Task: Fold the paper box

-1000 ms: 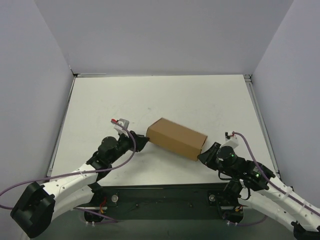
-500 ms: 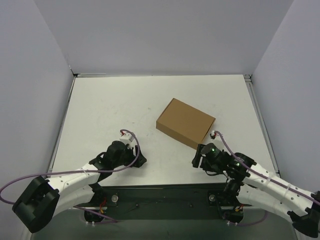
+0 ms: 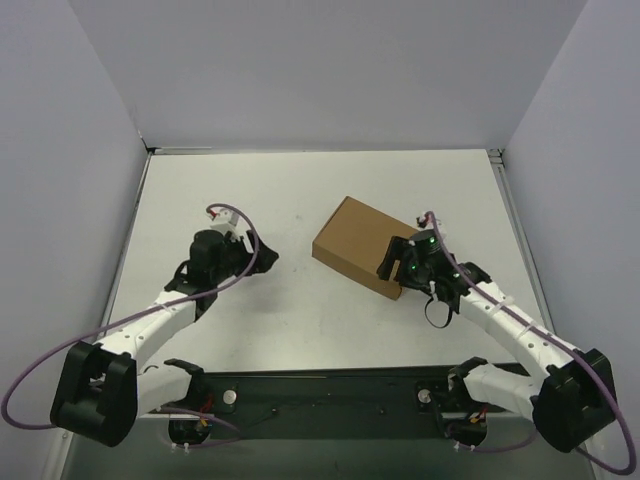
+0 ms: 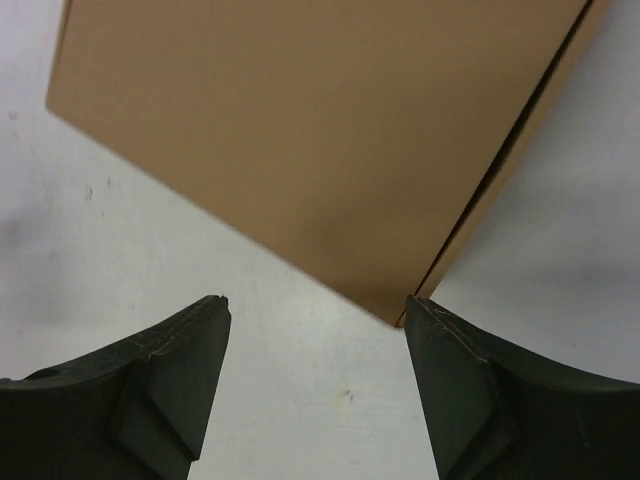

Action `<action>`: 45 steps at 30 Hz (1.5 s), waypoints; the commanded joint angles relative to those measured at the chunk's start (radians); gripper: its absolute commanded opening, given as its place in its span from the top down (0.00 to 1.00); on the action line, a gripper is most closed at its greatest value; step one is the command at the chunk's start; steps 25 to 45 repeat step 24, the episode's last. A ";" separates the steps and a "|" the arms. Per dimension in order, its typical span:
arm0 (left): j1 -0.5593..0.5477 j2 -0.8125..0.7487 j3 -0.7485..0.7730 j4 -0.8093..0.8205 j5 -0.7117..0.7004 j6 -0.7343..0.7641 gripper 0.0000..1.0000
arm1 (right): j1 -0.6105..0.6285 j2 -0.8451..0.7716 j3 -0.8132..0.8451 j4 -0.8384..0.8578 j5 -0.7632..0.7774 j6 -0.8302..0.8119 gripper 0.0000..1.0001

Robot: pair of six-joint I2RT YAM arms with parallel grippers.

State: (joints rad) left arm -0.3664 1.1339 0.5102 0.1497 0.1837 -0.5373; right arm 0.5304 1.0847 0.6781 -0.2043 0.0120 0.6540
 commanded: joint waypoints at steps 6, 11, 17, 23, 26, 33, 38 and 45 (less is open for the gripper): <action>0.222 -0.060 0.207 -0.148 -0.007 0.077 0.12 | -0.527 -0.008 0.089 0.180 -0.325 -0.224 0.27; 0.222 -0.125 0.349 -0.358 -0.076 0.166 0.03 | -0.679 -0.121 0.058 0.175 -0.325 -0.277 0.27; 0.221 -0.137 0.432 -0.473 -0.145 0.195 0.03 | -0.701 -0.189 0.043 0.161 -0.273 -0.313 0.27; 0.221 -0.131 0.455 -0.498 -0.176 0.217 0.03 | -0.701 -0.184 0.047 0.157 -0.276 -0.312 0.27; 0.221 -0.134 0.452 -0.493 -0.176 0.217 0.03 | -0.701 -0.183 0.047 0.155 -0.274 -0.315 0.27; 0.221 -0.134 0.452 -0.493 -0.176 0.217 0.03 | -0.701 -0.183 0.047 0.155 -0.274 -0.315 0.27; 0.221 -0.134 0.452 -0.493 -0.176 0.217 0.03 | -0.701 -0.183 0.047 0.155 -0.274 -0.315 0.27; 0.221 -0.134 0.452 -0.493 -0.176 0.217 0.03 | -0.701 -0.183 0.047 0.155 -0.274 -0.315 0.27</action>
